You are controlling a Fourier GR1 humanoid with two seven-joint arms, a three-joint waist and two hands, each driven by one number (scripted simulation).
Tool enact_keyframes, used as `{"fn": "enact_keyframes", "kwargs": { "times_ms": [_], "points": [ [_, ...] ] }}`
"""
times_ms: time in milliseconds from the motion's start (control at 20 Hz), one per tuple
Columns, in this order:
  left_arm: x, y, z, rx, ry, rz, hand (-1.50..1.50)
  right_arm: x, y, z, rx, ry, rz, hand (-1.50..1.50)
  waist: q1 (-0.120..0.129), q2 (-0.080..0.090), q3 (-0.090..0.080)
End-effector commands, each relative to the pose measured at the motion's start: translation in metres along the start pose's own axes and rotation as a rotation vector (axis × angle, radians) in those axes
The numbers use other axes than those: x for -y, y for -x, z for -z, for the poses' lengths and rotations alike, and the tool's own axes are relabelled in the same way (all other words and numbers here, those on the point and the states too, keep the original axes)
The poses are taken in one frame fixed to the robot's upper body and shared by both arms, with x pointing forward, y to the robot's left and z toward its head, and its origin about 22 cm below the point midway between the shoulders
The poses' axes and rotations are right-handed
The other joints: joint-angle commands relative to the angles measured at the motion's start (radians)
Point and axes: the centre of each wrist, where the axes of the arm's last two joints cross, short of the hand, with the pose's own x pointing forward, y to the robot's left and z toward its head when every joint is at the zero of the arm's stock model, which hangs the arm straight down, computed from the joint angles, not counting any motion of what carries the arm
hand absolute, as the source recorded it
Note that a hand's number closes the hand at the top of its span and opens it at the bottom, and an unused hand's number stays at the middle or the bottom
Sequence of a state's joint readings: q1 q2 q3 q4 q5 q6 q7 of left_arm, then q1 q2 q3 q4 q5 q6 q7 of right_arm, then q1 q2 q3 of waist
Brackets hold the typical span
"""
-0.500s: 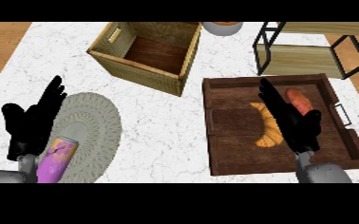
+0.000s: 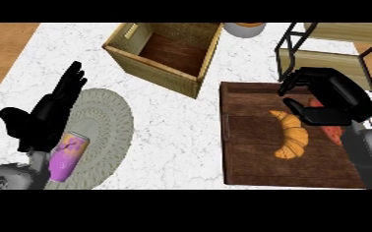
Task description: Pick the sweet potato from the tray and place it in the tiered shelf
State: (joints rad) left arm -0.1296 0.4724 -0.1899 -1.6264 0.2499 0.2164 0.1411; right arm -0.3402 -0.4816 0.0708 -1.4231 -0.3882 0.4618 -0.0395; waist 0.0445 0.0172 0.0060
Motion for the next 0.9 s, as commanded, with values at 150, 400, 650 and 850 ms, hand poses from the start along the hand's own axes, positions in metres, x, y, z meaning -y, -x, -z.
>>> {"fn": "enact_keyframes", "kwargs": {
  "times_ms": [150,400,650,850],
  "points": [
    [0.015,-0.007,-0.001,0.048,0.079,-0.028,0.00,0.077,-0.001,-0.042,0.004,-0.339,0.088,-1.50,0.022,0.011,0.003],
    [0.006,0.002,-0.005,0.043,0.067,-0.027,0.00,0.125,-0.031,-0.073,0.031,-0.435,0.081,-1.50,0.019,0.008,0.003],
    [0.016,-0.003,0.003,0.046,0.071,-0.034,0.00,0.138,-0.077,-0.058,-0.005,-0.464,-0.089,-1.50,0.016,0.012,0.005],
    [0.007,-0.011,0.004,0.060,0.086,-0.025,0.00,0.132,-0.112,-0.041,-0.017,-0.510,-0.246,-1.50,0.024,0.005,0.004]
  ]
}}
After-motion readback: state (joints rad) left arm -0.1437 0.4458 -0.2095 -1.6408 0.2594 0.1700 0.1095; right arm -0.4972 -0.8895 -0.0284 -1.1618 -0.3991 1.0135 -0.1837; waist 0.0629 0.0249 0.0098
